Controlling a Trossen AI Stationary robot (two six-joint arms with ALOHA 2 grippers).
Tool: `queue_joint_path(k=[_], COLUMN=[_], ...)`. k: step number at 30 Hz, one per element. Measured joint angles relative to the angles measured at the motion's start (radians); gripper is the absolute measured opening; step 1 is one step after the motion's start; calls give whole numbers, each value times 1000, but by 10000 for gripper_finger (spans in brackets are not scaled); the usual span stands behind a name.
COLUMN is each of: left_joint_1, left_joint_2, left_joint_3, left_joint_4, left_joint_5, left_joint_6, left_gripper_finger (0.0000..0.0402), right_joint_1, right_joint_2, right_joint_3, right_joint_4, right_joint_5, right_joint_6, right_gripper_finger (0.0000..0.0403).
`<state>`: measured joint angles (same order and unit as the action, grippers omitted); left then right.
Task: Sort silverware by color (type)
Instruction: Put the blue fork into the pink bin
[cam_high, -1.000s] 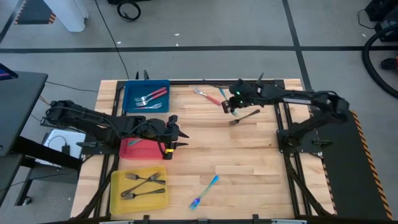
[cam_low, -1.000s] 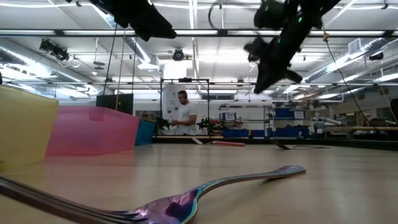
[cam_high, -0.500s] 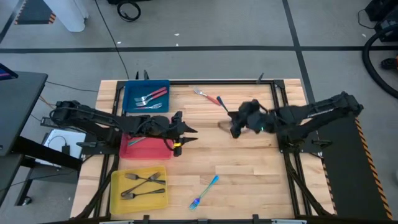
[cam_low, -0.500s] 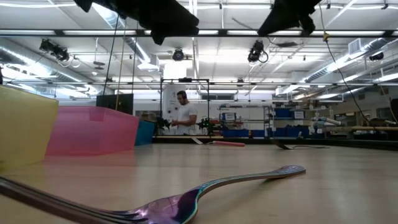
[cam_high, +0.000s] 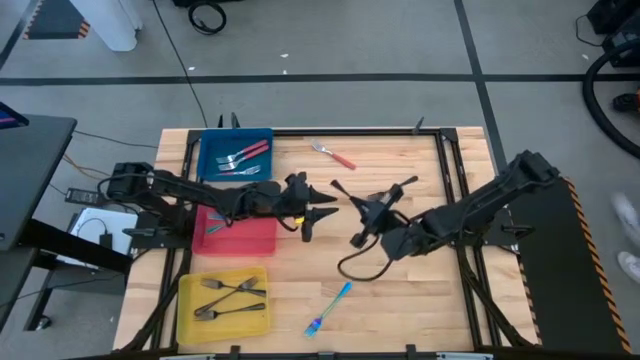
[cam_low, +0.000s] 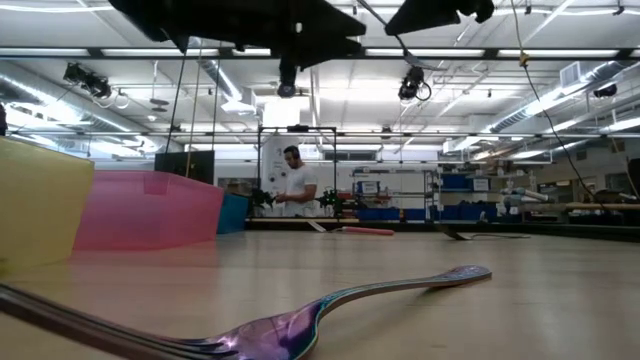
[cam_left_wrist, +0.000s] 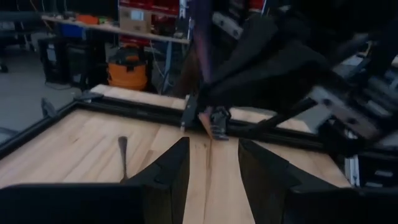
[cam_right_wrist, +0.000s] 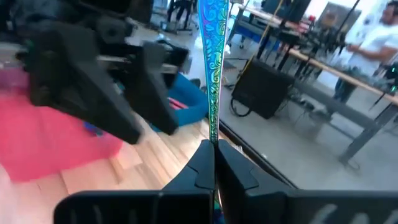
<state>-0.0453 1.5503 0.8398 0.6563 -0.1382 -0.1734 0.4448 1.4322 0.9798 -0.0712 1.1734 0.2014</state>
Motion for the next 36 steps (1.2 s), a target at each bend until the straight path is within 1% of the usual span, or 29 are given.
queue_joint_path(k=[2, 8, 13, 18, 20, 25, 29, 32, 36], left_joint_1=[1, 1, 3, 2, 2, 2, 4, 4, 3], left_joint_2=[4, 16, 17, 17, 17, 17, 17, 17, 16], left_joint_3=[-2, -2, -2, -2, -2, -2, -2, -2, -2], left_joint_4=[17, 47, 49, 50, 49, 49, 50, 47, 40], left_joint_5=[-1, 0, 3, 4, 5, 6, -3, -5, 2], left_joint_6=[0, 1, 1, 1, 1, 3, 11, 47, 53], left_gripper_finger=[137, 137, 137, 137, 137, 137, 137, 128, 100], right_joint_1=[1, 9, 18, 21, 20, -5, -27, -30, -30], right_joint_2=[35, 97, 104, 104, 104, 112, 149, 162, 169], right_joint_3=[0, 0, 0, 0, 0, -3, -7, -8, -8], right_joint_4=[67, 155, 169, 172, 171, 183, 197, 228, 270], right_joint_5=[9, 9, -26, -36, -59, -177, -201, -201, -197], right_joint_6=[-42, -91, -66, -47, -29, 26, 13, -27, -72], right_gripper_finger=[8, 8, 8, 8, 8, 9, 9, 9, 9])
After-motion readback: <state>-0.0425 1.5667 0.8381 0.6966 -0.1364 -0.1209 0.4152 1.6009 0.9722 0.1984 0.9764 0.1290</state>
